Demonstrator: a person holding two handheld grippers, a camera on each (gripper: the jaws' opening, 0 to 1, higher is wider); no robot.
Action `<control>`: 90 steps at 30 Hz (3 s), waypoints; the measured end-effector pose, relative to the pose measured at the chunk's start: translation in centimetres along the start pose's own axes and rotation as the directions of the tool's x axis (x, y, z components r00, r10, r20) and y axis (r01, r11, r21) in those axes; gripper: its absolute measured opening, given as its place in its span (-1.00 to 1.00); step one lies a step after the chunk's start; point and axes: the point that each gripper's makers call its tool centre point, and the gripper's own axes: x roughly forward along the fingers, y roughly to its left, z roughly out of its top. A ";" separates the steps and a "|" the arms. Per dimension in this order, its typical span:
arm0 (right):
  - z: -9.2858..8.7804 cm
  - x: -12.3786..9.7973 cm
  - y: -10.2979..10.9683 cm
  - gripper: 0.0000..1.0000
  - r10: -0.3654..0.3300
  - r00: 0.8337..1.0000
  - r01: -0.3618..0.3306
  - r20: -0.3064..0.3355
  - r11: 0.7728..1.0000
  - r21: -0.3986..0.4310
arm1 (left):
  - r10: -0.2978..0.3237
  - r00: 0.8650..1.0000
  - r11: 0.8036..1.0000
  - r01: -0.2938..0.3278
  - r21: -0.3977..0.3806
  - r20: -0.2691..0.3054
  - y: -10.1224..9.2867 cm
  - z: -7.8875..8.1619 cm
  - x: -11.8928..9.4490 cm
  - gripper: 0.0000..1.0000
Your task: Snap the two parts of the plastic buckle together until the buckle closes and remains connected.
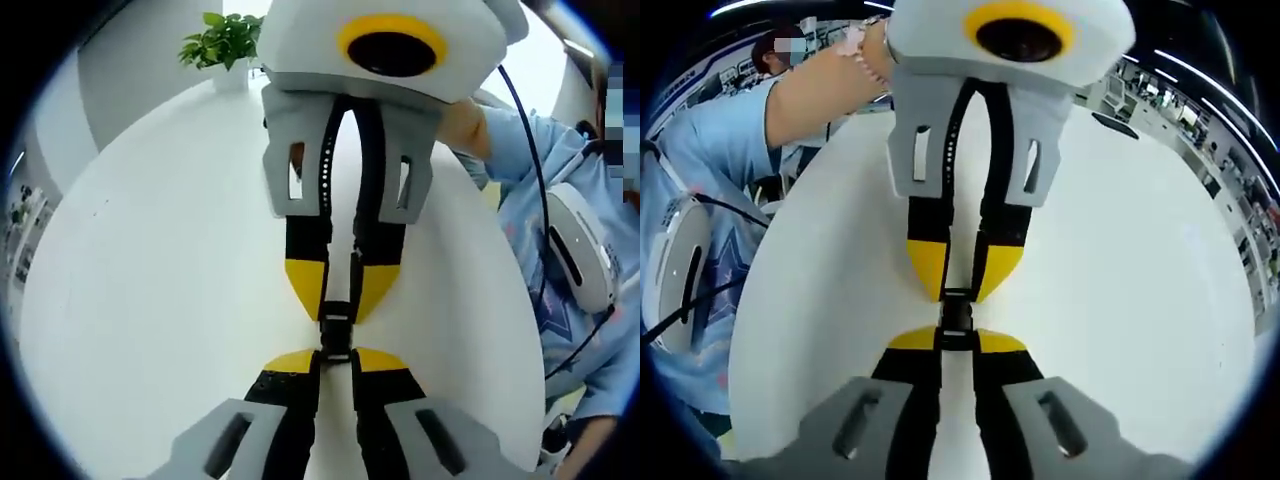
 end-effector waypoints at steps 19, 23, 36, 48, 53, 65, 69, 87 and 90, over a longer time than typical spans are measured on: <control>-0.5 -0.3 -2.9 -0.81 0.001 1.000 -0.001 -0.009 1.000 0.008 | 0.024 1.000 1.000 -0.024 -0.002 0.017 2.1 0.5 1.2 -0.77; -0.4 -0.2 -3.9 -0.81 -0.005 1.000 0.005 -0.001 1.000 0.010 | 0.022 0.999 0.999 -0.021 -0.027 0.025 2.5 0.3 1.4 -0.77; -0.4 -0.1 -6.4 -0.81 -0.026 1.000 0.026 -0.010 1.000 0.016 | 0.026 0.999 0.999 -0.023 -0.049 0.045 5.0 0.1 0.0 -0.76; -0.5 0.0 -8.1 -0.81 -0.041 0.999 0.041 -0.010 0.999 0.024 | 0.075 0.993 0.995 -0.069 -0.065 0.088 7.5 0.5 -0.2 -0.71; -0.6 0.0 -8.6 -0.81 -0.047 0.999 0.048 -0.006 0.998 0.035 | 0.111 0.987 0.993 -0.105 -0.054 0.114 8.5 0.7 0.0 -0.62; -0.9 -0.1 -9.5 -0.80 -0.065 0.998 0.066 -0.003 0.996 0.053 | 0.209 0.966 0.976 -0.198 -0.088 0.150 10.1 0.6 -1.4 -0.50; -0.9 -0.1 -9.7 -0.80 -0.075 0.997 0.075 -0.008 0.996 0.051 | 0.259 0.952 0.964 -0.245 -0.099 0.166 10.3 0.7 -2.4 -0.49; 0.4 -3.3 -11.7 -0.67 -0.240 0.963 0.225 0.123 0.966 0.124 | 0.432 0.891 0.898 -0.411 -0.156 0.140 12.0 0.2 -6.5 -0.46; 0.9 -4.8 -12.1 -0.67 -0.329 0.928 0.299 0.176 0.938 0.177 | 0.474 0.864 0.877 -0.444 -0.186 0.173 12.0 0.5 -7.8 -0.46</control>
